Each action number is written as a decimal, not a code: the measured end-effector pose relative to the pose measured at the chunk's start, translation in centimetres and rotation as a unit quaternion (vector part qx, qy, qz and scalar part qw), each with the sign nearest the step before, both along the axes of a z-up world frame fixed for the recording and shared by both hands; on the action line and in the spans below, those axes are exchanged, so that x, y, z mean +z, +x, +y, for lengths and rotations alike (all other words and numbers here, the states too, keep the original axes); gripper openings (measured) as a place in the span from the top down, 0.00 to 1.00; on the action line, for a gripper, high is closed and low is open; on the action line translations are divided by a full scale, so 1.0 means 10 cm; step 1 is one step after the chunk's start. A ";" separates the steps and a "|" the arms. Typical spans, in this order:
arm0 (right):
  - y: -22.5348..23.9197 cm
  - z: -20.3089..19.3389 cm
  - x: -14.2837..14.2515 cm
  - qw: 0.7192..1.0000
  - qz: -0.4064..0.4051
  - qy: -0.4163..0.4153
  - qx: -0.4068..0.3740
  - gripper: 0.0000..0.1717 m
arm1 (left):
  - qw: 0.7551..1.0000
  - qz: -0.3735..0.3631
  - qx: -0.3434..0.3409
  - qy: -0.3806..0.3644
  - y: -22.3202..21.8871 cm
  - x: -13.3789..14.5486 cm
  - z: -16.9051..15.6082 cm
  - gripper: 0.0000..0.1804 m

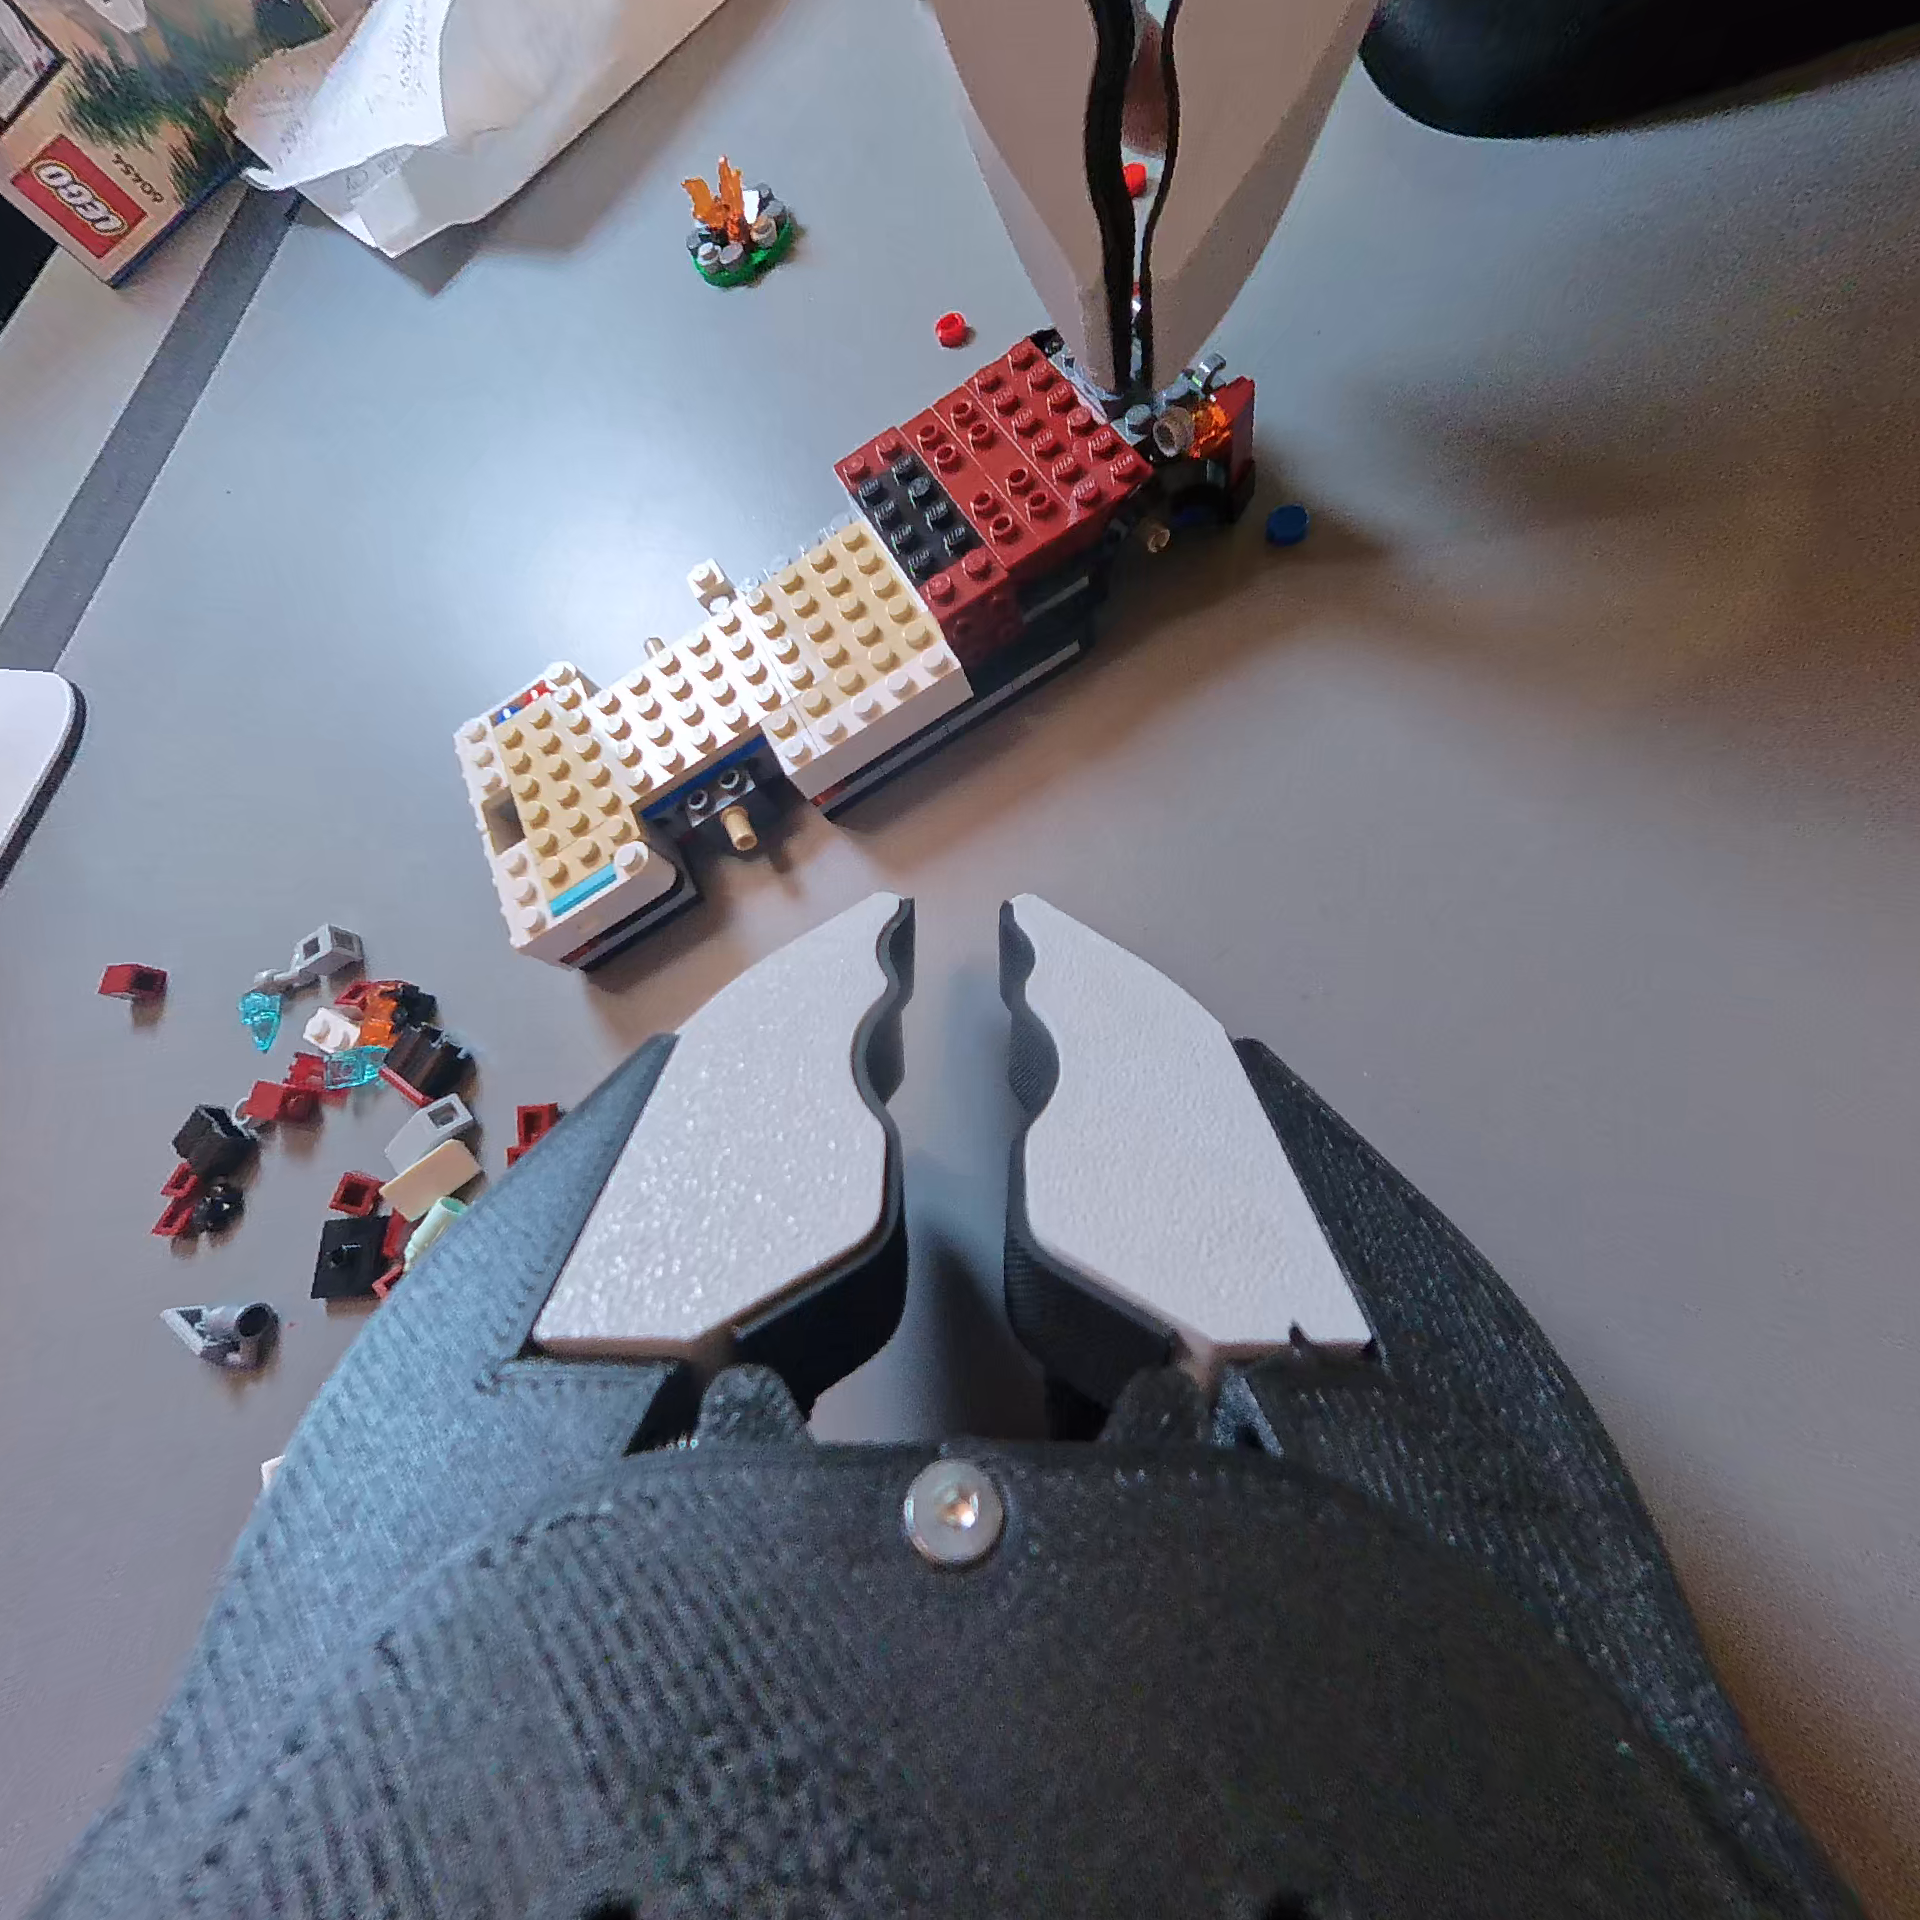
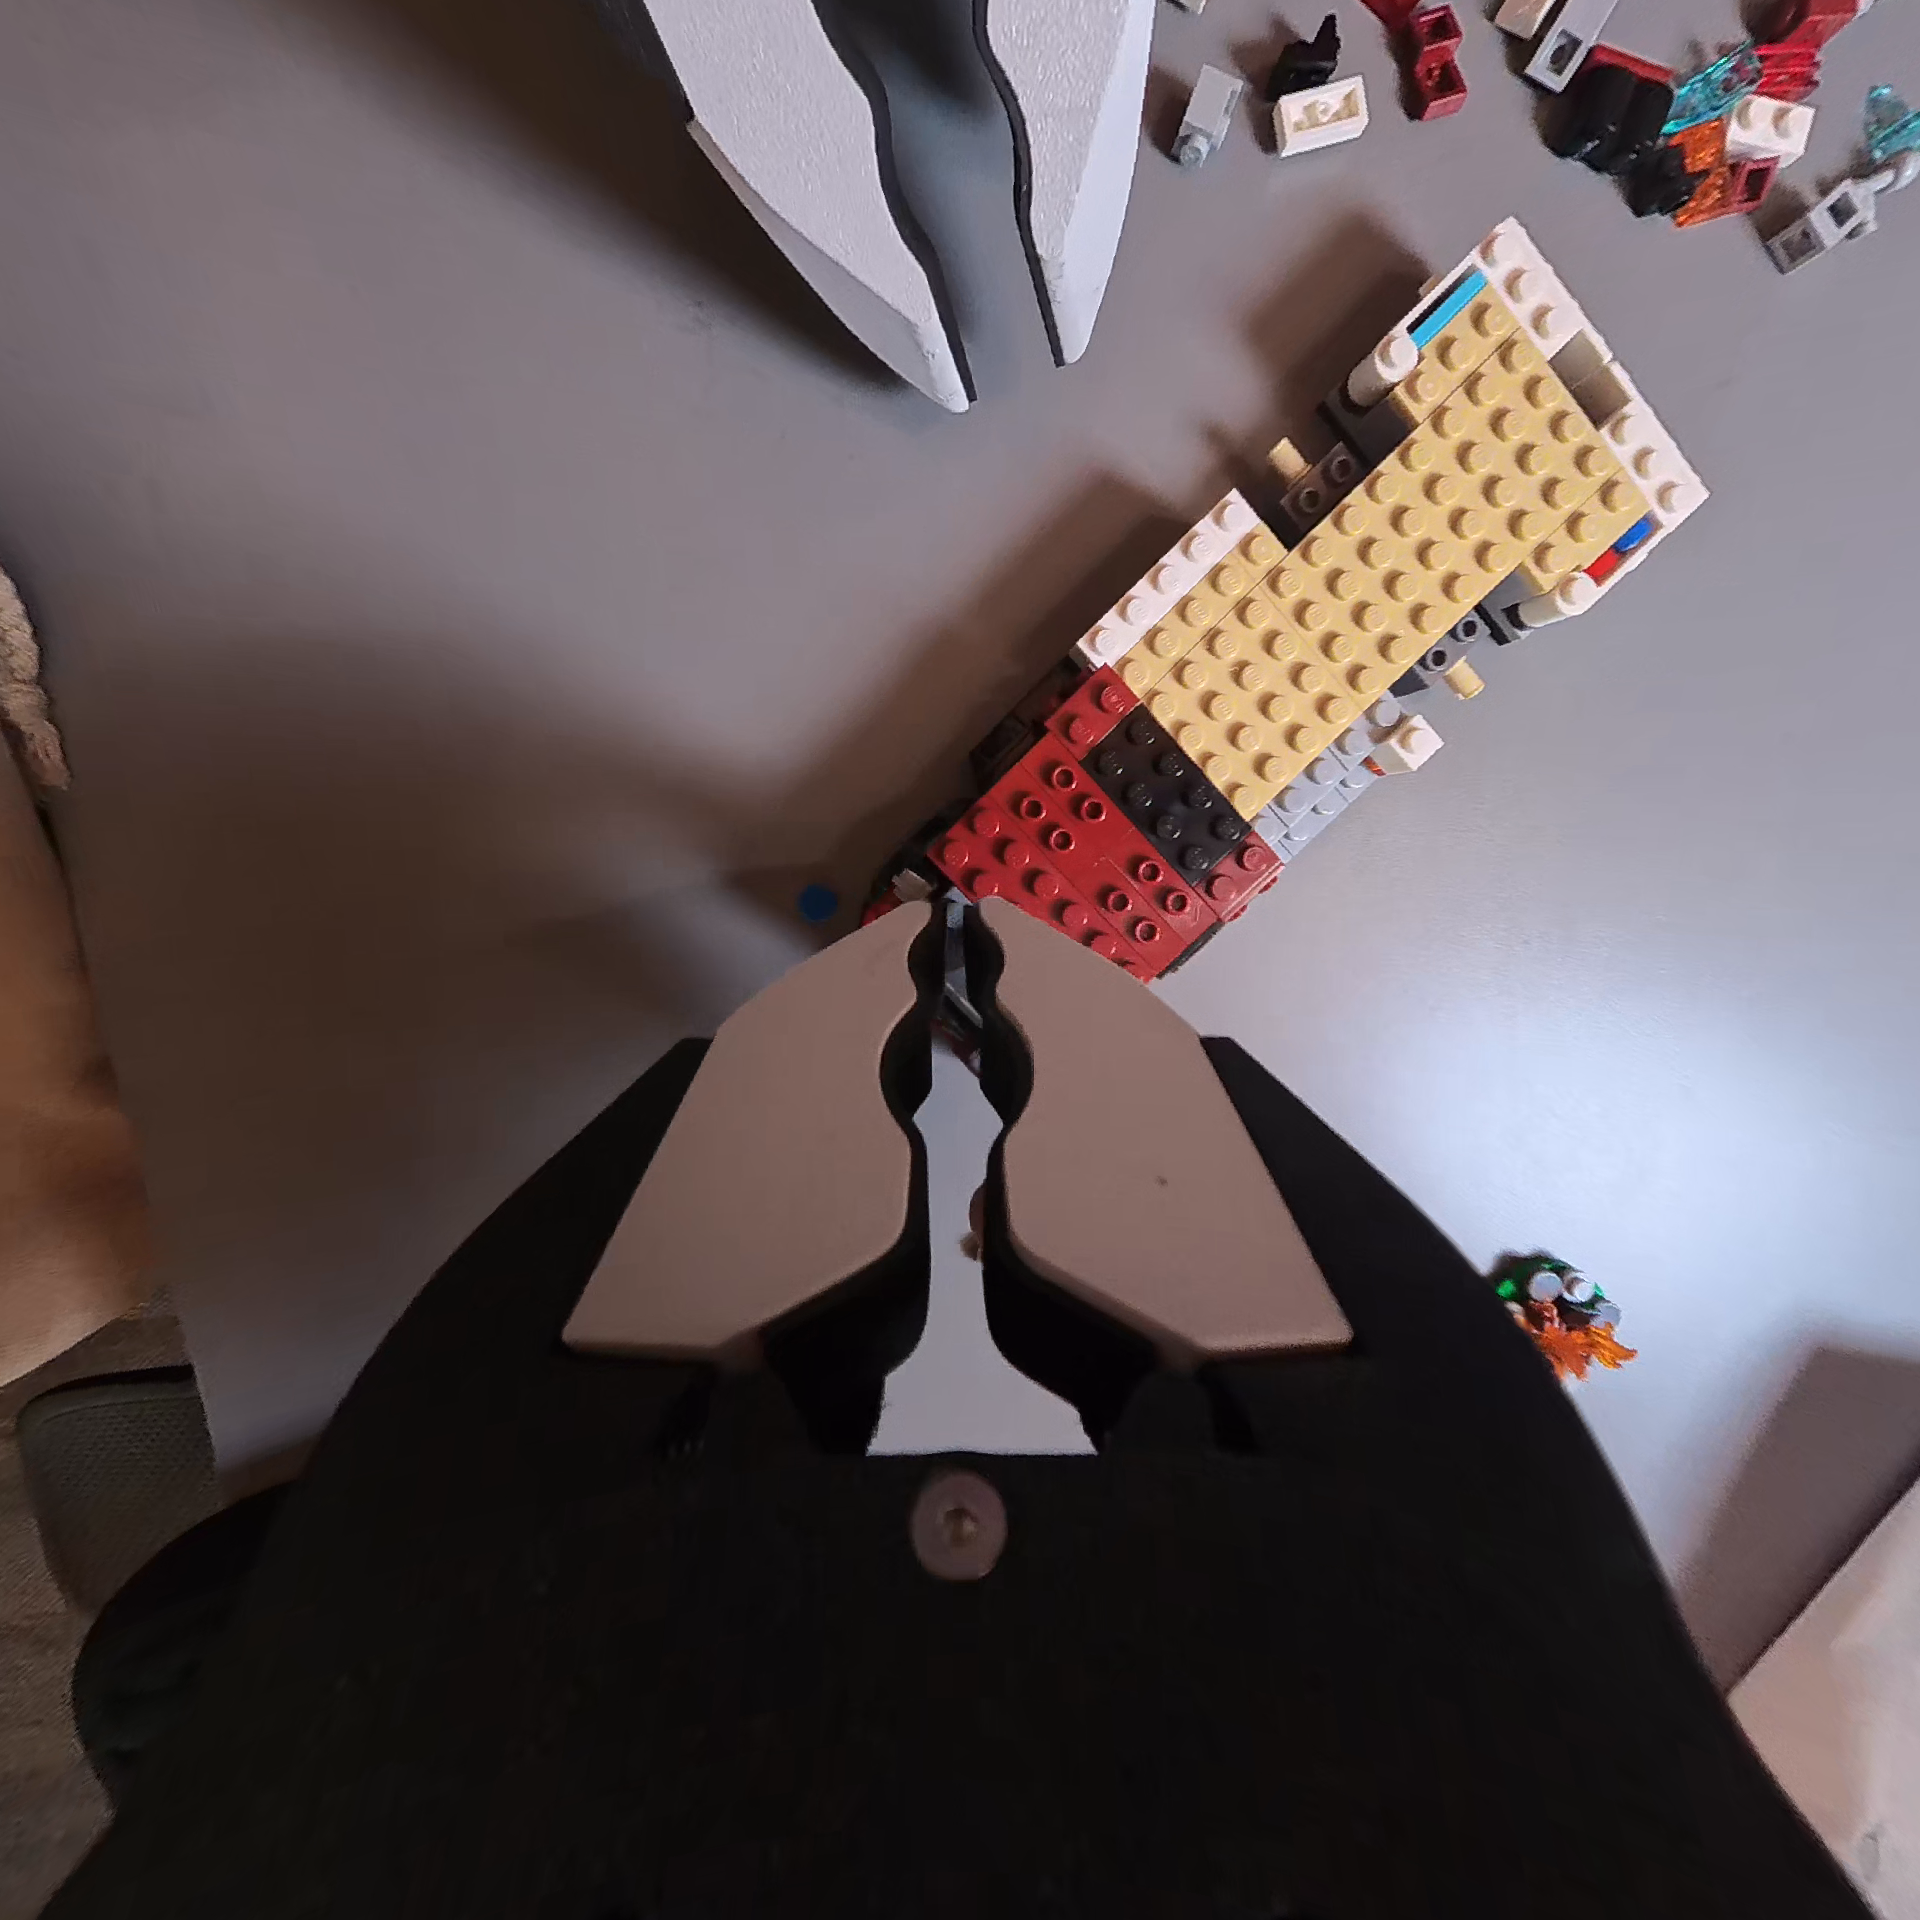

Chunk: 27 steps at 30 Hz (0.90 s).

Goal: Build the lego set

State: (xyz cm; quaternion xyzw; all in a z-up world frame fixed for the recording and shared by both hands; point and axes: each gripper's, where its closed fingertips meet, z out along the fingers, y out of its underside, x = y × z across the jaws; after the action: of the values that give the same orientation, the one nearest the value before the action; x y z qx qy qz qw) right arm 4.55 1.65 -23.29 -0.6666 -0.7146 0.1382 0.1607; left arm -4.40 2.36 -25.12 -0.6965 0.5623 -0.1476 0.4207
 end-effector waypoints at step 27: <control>0.01 -0.02 -0.01 1.000 0.005 0.002 -0.016 0.96 | 1.000 0.007 -0.006 -0.004 0.01 -0.04 -0.02 0.92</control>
State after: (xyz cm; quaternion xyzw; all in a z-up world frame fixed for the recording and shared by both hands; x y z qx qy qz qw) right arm 4.65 1.41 -23.37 -0.6769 -0.7033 0.1375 0.1681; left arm -4.30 2.12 -25.48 -0.6958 0.5686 -0.1479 0.4131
